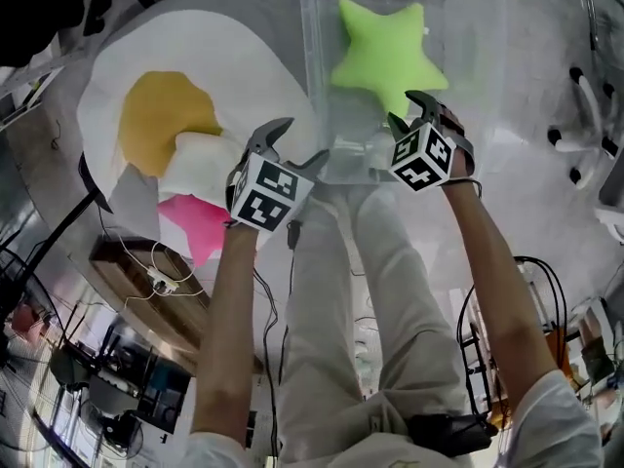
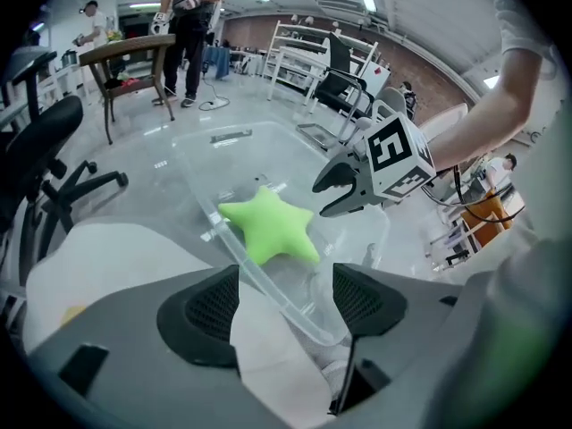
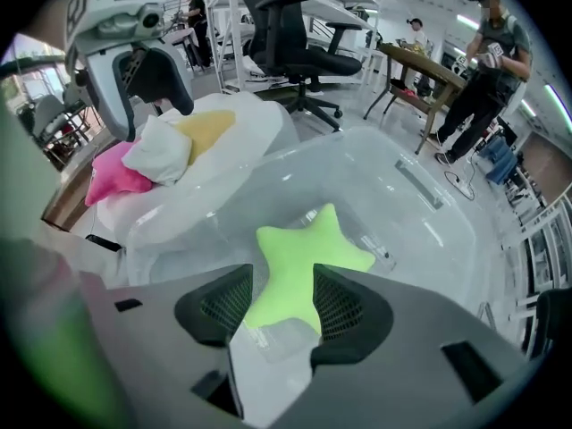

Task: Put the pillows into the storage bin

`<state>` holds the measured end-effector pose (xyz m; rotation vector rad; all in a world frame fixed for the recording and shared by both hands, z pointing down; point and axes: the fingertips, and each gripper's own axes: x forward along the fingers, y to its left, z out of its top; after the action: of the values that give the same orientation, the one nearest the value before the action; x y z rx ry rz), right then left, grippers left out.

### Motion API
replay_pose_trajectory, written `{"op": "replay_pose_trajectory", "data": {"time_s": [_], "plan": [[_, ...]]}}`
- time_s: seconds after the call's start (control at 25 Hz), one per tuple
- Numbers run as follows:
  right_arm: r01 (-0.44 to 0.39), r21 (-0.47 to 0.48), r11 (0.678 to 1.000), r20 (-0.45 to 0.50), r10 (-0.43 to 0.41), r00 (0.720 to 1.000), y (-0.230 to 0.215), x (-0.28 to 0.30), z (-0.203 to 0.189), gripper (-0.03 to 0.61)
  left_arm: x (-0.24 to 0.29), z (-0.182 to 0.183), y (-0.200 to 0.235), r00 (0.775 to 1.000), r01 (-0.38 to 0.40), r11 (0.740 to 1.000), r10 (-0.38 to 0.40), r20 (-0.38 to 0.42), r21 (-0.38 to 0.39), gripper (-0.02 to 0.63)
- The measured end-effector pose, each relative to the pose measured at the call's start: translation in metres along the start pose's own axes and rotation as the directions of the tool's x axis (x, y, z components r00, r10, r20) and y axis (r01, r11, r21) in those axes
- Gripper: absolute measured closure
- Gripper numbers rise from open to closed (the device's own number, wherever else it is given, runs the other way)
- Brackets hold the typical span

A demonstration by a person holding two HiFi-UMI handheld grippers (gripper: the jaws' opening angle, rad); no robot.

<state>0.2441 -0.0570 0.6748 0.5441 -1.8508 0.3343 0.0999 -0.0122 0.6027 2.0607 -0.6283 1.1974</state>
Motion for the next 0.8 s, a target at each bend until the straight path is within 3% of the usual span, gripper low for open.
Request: {"op": "replay_pose_trajectory", "data": {"time_s": [0.2,0.48,0.8], "plan": [[-0.033,-0.074,0.997,0.009,0.034,0.999,0.049,0.0,0.033,0.353,-0.032,-0.048,0.018,0.997,-0.045,0.993,0.052,0.055,-0.113,0.275],[-0.086,-0.182,0.98,-0.003,0.087,0.996,0.131,0.001,0.078,0.354,-0.085,-0.125,0.047,0.992,-0.082,0.975,0.1,0.078,-0.205,0.278],[-0.153,-0.23,0.961,-0.033,0.15,0.988,0.2,0.003,0.111,0.345,-0.126,-0.188,0.067,0.981,-0.115,0.945,0.156,0.114,-0.307,0.279]]}}
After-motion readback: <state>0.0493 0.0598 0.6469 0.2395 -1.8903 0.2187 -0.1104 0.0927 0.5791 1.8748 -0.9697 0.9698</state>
